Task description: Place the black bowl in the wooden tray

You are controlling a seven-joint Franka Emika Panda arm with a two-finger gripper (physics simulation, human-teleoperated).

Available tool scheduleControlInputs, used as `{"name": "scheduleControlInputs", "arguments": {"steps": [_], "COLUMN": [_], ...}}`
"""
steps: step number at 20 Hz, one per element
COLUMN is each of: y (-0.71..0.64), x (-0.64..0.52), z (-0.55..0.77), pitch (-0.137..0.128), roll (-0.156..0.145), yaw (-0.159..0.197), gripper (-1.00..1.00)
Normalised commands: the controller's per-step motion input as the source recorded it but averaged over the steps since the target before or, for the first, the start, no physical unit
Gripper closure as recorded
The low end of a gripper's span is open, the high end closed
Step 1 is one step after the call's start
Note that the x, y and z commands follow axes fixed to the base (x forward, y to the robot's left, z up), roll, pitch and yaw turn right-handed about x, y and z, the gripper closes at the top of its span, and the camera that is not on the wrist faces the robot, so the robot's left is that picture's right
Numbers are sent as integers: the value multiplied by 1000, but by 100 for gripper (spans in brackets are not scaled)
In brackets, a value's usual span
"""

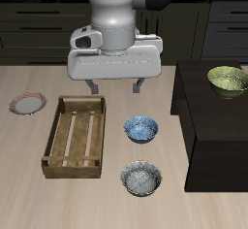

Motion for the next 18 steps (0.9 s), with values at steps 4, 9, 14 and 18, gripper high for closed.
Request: {"name": "scheduleControlInputs", "arguments": {"steps": [4,9,14,18], "y": [76,40,19,-33], "x": [298,153,60,245], "z": [-150,-100,-71,-468], "pitch": [33,12,4,56], "roll": [36,-6,12,-12], "yaw": [14,10,9,8], "gripper": [-100,-100,-100,-100]}}
